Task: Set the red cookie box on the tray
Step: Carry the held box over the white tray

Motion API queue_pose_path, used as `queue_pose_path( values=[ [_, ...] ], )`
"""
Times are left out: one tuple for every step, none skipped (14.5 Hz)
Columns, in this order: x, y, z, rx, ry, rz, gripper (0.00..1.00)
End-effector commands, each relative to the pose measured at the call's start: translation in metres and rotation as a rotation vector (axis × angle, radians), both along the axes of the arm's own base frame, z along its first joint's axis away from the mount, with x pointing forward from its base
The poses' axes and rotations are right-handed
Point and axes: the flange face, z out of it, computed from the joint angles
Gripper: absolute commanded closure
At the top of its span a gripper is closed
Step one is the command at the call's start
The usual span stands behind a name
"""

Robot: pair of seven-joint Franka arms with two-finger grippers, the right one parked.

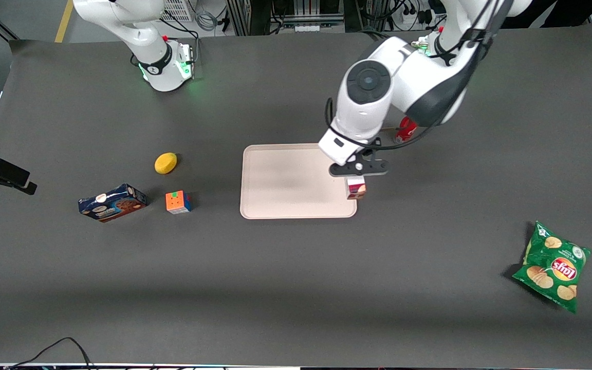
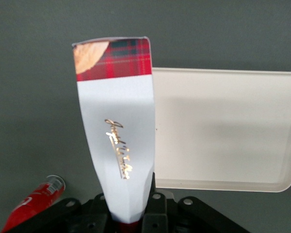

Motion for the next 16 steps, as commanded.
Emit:
queue_pose_path(
  values=[
    [-0.039, -0.027, -0.026, 0.023, -0.054, 0.030, 1.00],
    [-0.050, -0.037, -0.045, 0.003, -0.066, 0.032, 1.00],
    [-0.061, -0.045, -0.062, -0.016, -0.085, 0.027, 1.00],
    [-0.062, -0.046, -0.078, -0.018, -0.099, 0.014, 1.00],
    [-0.061, -0.047, -0.094, -0.002, -0.107, -0.009, 1.00],
    [-0.059, -0.048, -0.104, 0.010, -0.120, -0.027, 1.00],
    [-0.055, -0.047, -0.114, 0.011, -0.128, -0.031, 1.00],
    [-0.051, -0.045, -0.121, 0.008, -0.133, -0.030, 1.00],
    [-0.046, -0.041, -0.131, 0.021, -0.139, -0.039, 1.00],
    [-0.046, -0.040, -0.142, 0.046, -0.145, -0.065, 1.00],
    [-0.046, -0.040, -0.151, 0.056, -0.152, -0.081, 1.00],
    [-0.047, -0.041, -0.158, 0.048, -0.153, -0.084, 1.00],
    [-0.048, -0.040, -0.164, 0.039, -0.155, -0.087, 1.00],
    [-0.048, -0.040, -0.168, 0.035, -0.159, -0.091, 1.00],
    [-0.045, -0.037, -0.172, 0.041, -0.165, -0.094, 1.00],
    [-0.043, -0.035, -0.176, 0.053, -0.172, -0.105, 1.00]
  ],
)
